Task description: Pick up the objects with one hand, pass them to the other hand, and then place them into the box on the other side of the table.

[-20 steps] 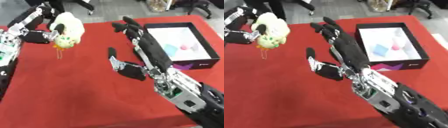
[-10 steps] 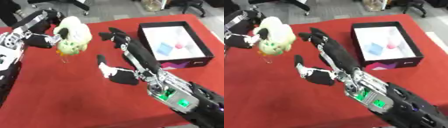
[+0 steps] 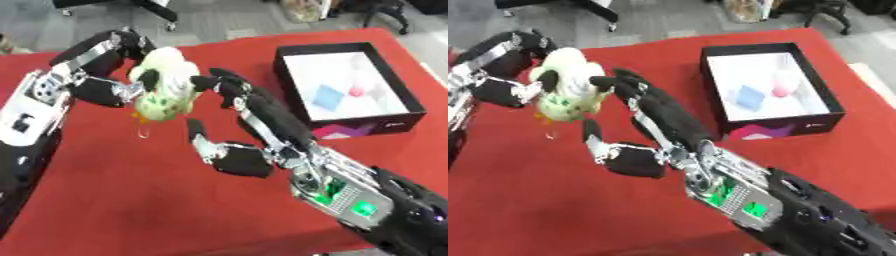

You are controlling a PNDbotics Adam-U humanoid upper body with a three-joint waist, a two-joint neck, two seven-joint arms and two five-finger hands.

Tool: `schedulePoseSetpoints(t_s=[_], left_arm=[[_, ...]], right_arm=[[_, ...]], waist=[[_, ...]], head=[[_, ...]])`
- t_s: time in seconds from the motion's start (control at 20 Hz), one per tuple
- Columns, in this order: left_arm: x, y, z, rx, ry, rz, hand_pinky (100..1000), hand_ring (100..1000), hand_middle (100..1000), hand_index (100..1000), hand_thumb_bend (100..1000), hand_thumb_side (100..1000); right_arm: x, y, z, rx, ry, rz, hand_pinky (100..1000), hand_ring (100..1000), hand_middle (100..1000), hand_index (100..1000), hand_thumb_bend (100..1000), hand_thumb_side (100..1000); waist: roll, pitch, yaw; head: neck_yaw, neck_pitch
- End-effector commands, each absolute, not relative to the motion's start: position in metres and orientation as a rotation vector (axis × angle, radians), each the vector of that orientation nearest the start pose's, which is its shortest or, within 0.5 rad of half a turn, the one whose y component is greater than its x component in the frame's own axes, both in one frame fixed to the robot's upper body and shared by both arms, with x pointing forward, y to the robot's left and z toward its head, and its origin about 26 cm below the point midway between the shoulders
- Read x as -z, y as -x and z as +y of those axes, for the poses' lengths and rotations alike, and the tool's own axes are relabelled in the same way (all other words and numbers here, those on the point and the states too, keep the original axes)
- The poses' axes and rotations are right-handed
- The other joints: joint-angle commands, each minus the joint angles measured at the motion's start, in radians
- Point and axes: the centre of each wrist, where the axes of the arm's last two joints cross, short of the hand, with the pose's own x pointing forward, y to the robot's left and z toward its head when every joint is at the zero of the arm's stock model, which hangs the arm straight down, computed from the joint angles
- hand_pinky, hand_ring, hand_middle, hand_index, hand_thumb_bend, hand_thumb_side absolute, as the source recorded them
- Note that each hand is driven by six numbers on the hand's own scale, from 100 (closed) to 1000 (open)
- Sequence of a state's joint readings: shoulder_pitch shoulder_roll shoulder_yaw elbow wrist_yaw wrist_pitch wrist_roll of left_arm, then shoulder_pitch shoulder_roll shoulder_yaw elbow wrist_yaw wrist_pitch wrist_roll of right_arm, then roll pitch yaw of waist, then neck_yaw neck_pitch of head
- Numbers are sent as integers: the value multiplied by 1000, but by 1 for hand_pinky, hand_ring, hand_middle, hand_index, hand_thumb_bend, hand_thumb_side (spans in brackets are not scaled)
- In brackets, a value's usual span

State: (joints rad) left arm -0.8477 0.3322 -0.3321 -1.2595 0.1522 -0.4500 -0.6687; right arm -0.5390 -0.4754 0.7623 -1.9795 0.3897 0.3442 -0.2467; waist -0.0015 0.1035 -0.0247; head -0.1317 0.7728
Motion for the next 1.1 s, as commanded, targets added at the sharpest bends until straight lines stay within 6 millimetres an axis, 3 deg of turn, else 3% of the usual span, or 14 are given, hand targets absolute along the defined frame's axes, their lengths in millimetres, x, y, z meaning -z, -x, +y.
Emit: schedulePoseSetpoints(t_s=[0.05, 0.6, 1.1], left_arm=[[-206, -434, 167, 1858, 543, -2165, 519, 249, 181, 345, 100, 316], [-202, -434, 176, 1861, 516, -2152, 524, 253, 183, 346, 100, 315], [-207, -433, 177, 1843, 529, -2188, 524, 252, 182, 346, 100, 327]], right_arm=[[-170, -260, -113, -1055, 403, -2126, 671, 1000, 796, 931, 100, 658], [-163, -259, -118, -1048, 530, -2082, 692, 1000, 813, 944, 100, 645], [-154, -261, -135, -1036, 714, -2025, 701, 1000, 822, 950, 100, 629]], waist=[[1, -15, 1], [2, -13, 1], [-2, -12, 0]], head=[[3, -3], [1, -3], [-22, -3]])
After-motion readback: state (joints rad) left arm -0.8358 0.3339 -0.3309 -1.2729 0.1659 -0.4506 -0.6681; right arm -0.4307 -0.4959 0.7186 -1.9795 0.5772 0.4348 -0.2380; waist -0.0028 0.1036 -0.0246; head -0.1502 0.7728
